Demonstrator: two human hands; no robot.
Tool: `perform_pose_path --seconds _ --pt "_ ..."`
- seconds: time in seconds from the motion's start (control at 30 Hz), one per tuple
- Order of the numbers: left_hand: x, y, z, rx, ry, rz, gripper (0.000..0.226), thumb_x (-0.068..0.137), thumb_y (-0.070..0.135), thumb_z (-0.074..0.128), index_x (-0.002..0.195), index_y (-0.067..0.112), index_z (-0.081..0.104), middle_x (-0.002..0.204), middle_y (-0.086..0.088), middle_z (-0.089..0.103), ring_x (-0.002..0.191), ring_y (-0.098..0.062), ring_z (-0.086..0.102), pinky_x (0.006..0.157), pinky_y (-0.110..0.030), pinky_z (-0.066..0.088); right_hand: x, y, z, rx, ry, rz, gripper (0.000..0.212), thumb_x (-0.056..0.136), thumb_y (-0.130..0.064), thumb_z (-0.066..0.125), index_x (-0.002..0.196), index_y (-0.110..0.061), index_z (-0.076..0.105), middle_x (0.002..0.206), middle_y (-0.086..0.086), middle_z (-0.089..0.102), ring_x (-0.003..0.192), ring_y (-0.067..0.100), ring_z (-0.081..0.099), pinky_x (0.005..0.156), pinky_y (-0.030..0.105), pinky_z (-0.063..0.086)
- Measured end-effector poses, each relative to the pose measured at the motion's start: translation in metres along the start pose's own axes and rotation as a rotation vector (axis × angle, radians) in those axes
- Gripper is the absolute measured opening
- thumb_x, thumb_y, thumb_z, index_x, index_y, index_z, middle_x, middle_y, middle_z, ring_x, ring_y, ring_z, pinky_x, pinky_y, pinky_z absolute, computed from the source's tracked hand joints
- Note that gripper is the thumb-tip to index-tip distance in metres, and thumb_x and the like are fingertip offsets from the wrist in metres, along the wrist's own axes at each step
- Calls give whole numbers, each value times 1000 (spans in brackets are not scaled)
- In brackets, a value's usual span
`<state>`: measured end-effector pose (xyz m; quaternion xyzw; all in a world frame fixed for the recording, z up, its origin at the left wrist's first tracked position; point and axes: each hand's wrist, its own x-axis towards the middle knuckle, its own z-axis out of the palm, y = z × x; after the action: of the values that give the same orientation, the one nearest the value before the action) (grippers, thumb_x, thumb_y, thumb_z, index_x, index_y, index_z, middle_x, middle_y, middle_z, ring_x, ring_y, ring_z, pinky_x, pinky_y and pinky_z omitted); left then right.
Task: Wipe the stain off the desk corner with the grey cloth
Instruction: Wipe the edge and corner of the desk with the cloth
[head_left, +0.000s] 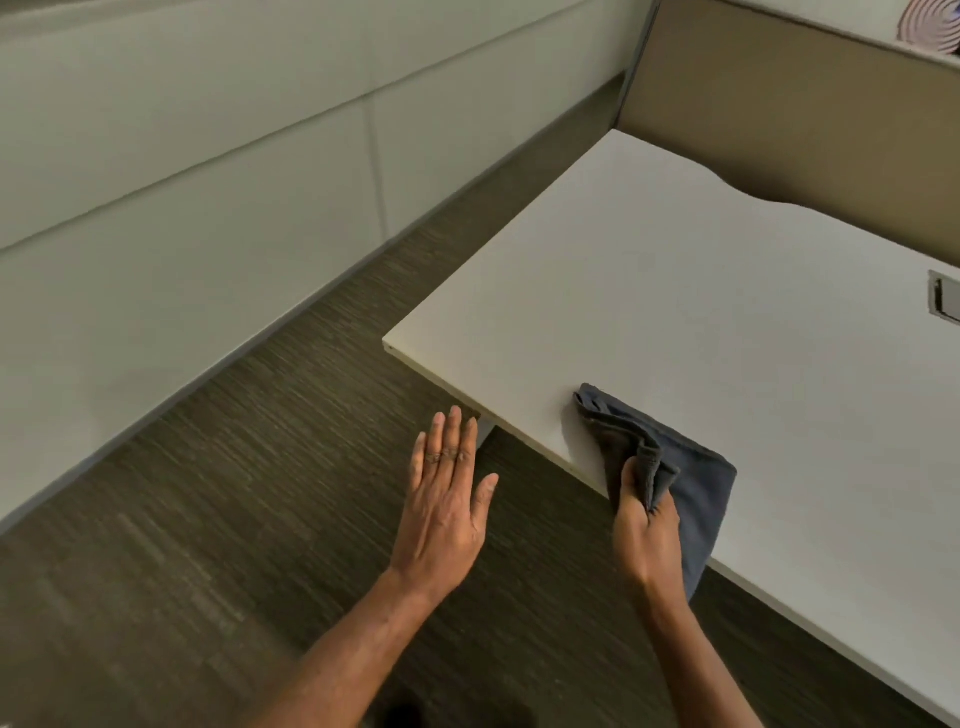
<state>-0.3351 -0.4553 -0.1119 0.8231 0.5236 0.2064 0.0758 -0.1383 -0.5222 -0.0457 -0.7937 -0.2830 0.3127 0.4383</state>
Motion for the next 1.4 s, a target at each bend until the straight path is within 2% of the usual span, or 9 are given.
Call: perform_pose_path --seconds 0.13,0.33,0.47,0.6,0.87,0.97,1.07,1.17,1.4 --pt "-19 4 9 38 9 -1 67 111 46 28 165 10 11 174 -12 7 162 -26 3 130 -49 16 0 12 -6 -22 -30 -34 25 106 -38 42 128 -30 49 122 6 62 113 24 58 106 51 45" --pt "-37 25 16 66 54 -93 68 110 45 33 165 9 14 174 -13 8 162 -27 6 128 -53 23 6 33 -22 -69 -165 -63 35 105 -39 40 129 -16 51 122 27 59 105 39 58 88 47 44" --pt "-49 47 27 73 92 -210 67 111 45 33 164 9 16 174 -12 10 162 -26 5 128 -53 22 4 32 -30 -84 -236 -169 50 105 -40 41 149 -17 38 143 15 51 130 33 50 114 55 39" --pt "-68 72 41 50 106 -304 67 110 46 31 164 8 18 173 -13 11 162 -27 6 128 -54 22 0 31 -39 -102 -297 -273 49 105 -37 41 149 -17 38 148 13 46 136 30 45 116 57 36" --pt "-88 88 66 17 176 -346 67 111 46 29 164 7 16 174 -14 9 162 -27 5 129 -53 18 -3 48 -39 -152 -289 -529 46 100 -54 33 126 -85 12 163 -20 22 153 16 18 126 52 15" --pt "-94 91 78 -6 207 -341 66 111 46 27 164 7 14 173 -15 9 162 -28 4 129 -54 19 5 65 -36 -300 -250 -786 52 105 -44 30 149 -64 11 150 -53 3 153 -3 4 126 50 10" --pt "-93 88 88 -23 242 -337 66 112 45 29 164 6 15 174 -15 9 162 -29 3 129 -53 17 17 80 -35 -503 -245 -1000 57 103 -46 28 156 -50 9 165 -29 6 157 8 0 126 41 0" --pt "-83 79 95 -36 276 -331 66 112 44 29 164 6 14 174 -15 8 162 -29 2 130 -52 16 23 88 -36 -724 -233 -1043 64 98 -43 35 159 -27 27 170 -2 14 158 22 1 125 50 3" --pt "-62 71 111 -124 336 -261 60 112 34 31 164 7 14 174 -14 10 162 -28 2 131 -47 9 26 91 -36 -974 -189 -1102 71 95 -54 41 158 -22 30 171 -2 9 158 23 -3 125 47 -1"
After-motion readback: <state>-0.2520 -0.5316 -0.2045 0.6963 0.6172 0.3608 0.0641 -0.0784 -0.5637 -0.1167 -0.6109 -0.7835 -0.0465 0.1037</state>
